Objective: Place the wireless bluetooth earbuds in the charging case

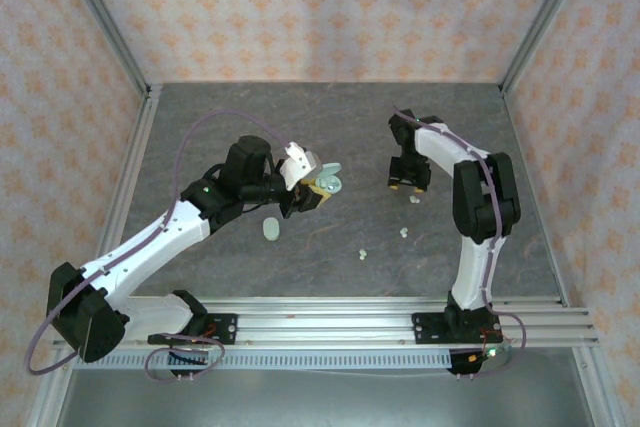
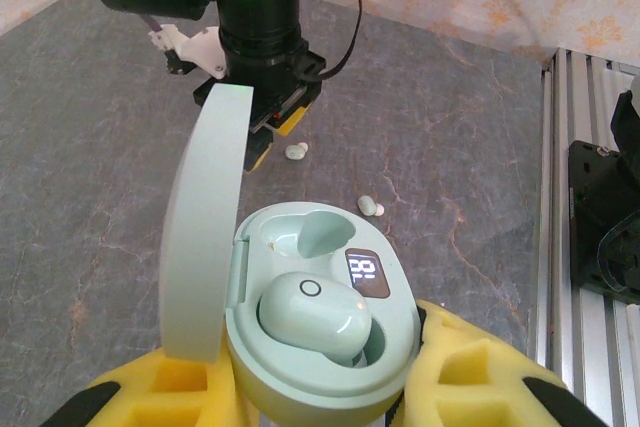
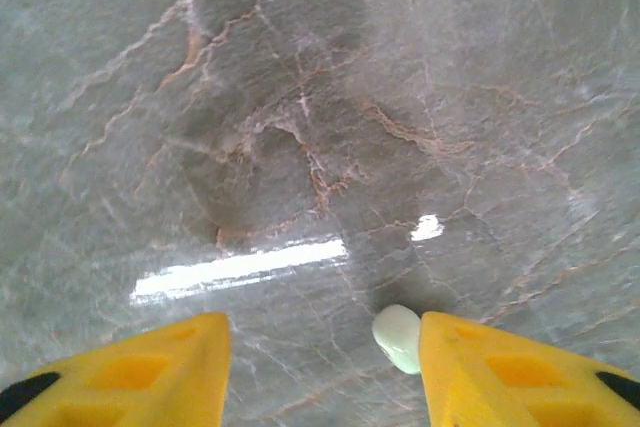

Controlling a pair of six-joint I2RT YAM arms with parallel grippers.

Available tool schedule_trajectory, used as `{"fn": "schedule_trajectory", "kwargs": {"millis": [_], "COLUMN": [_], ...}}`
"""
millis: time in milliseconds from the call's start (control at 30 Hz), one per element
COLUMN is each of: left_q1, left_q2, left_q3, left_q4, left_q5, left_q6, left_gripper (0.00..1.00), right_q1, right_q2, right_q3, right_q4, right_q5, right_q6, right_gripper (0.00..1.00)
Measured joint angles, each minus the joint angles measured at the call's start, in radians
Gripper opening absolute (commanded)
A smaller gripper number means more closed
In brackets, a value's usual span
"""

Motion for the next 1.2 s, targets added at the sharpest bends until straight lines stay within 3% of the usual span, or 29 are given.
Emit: {"fn": "schedule_trajectory", "kwargs": {"millis": [233,433,1200], "left_q1": [0.000,0.000,0.000], "left_q2": [0.000,0.000,-0.004], "left_q3": [0.000,0.000,0.000], "left_q4": [0.000,0.000,-0.020], "left_q5": [0.000,0.000,-0.001], "left_q6": [-0.001,-0.001,0.001], "left_gripper": [0.12,0.12,0.12], "right_q1": [0.000,0.018,0.043], "right_q2": [-0.077,-0.077,0.013], "right_q3": [-0.042,-0.051,-0.050], "right_q4": [-0.018,-0.021,-0.054], "right_q5": [0.054,0.063,0.164], "right_q6": [-0.158,-0.230,-0.294], "right_gripper": [0.40,0.39,0.34]}}
